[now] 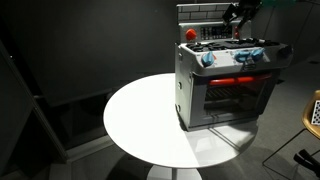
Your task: Push the top right button on the toy stove
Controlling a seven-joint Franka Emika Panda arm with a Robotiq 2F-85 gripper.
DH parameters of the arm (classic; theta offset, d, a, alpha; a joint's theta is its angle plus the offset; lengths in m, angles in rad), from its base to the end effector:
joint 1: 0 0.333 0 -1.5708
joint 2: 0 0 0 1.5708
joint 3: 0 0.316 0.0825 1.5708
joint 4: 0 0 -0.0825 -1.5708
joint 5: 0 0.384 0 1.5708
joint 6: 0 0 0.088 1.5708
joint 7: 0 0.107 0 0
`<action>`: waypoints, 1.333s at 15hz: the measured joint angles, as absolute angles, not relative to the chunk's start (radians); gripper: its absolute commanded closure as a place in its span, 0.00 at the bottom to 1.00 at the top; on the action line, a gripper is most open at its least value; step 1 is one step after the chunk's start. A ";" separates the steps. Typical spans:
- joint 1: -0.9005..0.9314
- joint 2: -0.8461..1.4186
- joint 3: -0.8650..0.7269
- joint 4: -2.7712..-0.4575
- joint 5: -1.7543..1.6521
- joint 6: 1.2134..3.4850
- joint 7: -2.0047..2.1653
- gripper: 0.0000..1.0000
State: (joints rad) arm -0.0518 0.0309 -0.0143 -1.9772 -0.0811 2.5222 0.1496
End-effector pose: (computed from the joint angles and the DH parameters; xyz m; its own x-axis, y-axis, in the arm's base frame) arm 0.6030 -0.0391 0.5085 0.8576 -0.1401 0.4948 -0.1612 -0.9869 0.0001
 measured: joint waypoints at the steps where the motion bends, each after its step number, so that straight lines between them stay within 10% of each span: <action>1: -0.052 0.032 -0.014 -1.976 -0.081 2.522 0.150 0.00; 20: -0.050 0.011 -0.019 -1.929 -0.078 2.353 0.145 0.00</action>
